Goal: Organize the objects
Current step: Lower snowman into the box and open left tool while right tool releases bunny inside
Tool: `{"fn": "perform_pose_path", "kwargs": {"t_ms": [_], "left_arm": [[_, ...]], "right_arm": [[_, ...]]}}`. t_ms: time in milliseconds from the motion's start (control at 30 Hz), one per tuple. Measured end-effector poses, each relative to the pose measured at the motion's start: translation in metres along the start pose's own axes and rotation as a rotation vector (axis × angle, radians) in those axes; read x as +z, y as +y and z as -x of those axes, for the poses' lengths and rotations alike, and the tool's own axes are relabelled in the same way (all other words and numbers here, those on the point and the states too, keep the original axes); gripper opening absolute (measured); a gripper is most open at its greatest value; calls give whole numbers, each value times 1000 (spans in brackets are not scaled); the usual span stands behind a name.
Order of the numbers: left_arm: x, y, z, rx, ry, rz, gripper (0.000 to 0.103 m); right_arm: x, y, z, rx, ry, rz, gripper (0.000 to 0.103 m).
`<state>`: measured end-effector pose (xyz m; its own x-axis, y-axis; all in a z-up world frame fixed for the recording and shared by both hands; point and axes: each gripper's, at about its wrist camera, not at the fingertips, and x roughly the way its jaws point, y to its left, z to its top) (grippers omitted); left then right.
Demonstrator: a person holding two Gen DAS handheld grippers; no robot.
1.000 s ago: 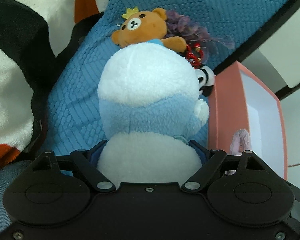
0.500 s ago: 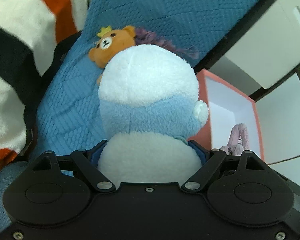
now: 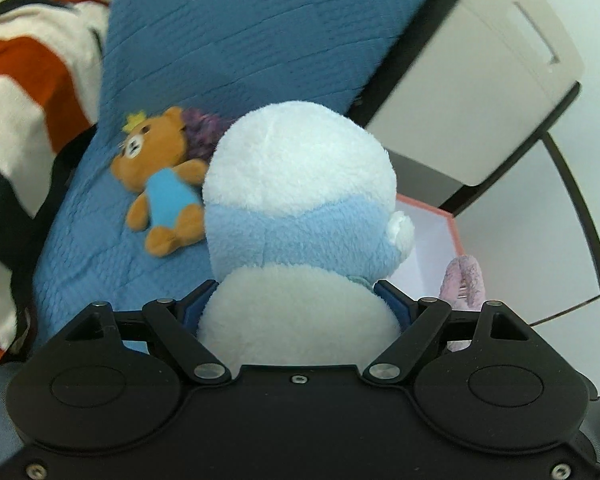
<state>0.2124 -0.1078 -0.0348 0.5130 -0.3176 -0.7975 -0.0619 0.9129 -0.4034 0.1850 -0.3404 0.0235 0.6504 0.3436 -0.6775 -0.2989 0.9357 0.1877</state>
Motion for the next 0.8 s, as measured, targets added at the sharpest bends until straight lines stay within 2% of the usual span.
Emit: {"fn": "perform_pose_path", "kwargs": {"t_ms": [167, 267, 333, 433, 467, 500, 533, 700, 800], "left_arm": [[5, -32, -5, -35, -12, -29, 75], [6, -46, -22, -71, -2, -32, 62], [4, -54, -35, -109, 12, -25, 34], [9, -53, -64, -167, 75, 7, 34], [9, -55, -70, -152, 77, -2, 34], [10, -55, -75, -148, 70, -10, 44], [10, -55, -79, -151, 64, -13, 44], [4, -60, -101, -64, 99, -96, 42], [-1, -64, -118, -45, 126, -117, 43]], "right_arm": [[2, -23, 9, -20, -23, -26, 47], [1, -39, 11, -29, -28, -41, 47], [-1, -52, 11, -48, -31, -51, 47], [-3, -74, 7, -83, -30, -71, 47], [-4, -82, 6, -98, -27, -74, 47], [-6, -91, 5, -109, -22, -79, 47], [-8, -100, 2, -118, -15, -88, 47], [-23, -137, -16, -143, 30, -134, 48], [-32, -153, -29, -148, 52, -162, 48]]}}
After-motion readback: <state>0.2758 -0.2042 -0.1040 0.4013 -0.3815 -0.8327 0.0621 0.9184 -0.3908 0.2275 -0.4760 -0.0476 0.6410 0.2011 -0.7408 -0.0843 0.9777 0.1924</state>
